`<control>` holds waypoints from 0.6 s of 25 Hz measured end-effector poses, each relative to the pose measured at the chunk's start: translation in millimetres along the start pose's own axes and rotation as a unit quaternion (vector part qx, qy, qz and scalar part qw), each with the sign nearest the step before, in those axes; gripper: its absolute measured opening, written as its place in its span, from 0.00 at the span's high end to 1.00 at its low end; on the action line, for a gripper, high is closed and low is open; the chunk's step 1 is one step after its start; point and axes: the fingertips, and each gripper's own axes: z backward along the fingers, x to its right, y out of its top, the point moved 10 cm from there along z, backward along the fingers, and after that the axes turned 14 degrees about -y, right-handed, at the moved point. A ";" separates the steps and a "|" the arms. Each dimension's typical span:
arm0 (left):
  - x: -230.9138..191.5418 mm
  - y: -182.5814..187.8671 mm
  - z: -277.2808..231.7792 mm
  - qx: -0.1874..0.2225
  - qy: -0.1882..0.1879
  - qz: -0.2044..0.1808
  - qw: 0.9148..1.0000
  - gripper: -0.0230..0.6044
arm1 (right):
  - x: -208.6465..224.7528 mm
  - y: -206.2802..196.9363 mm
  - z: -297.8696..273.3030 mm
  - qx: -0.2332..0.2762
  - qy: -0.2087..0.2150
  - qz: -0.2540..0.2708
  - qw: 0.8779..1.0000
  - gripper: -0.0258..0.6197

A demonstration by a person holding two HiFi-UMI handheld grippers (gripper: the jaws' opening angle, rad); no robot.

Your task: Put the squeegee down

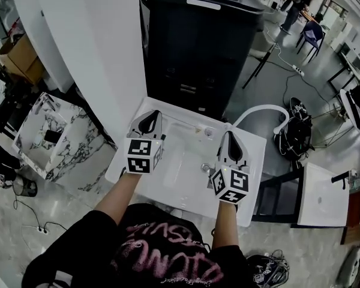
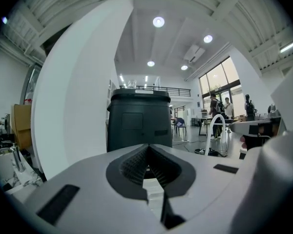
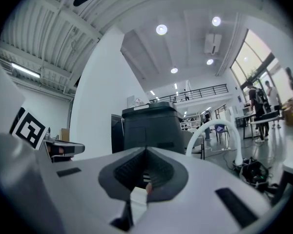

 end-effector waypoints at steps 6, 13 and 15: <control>2.7 0.8 -4.7 0.005 -0.009 -0.002 1.000 0.95 | 2.2 3.0 2.0 0.006 -0.010 0.002 1.000 0.93; -0.5 -1.1 -7.0 0.003 -0.014 0.001 1.000 0.95 | -2.0 1.7 0.0 0.000 -0.013 0.012 1.000 0.93; -0.5 -1.9 -6.9 0.001 -0.016 0.000 1.000 0.95 | -3.6 0.2 0.0 -0.002 -0.013 0.017 1.000 0.93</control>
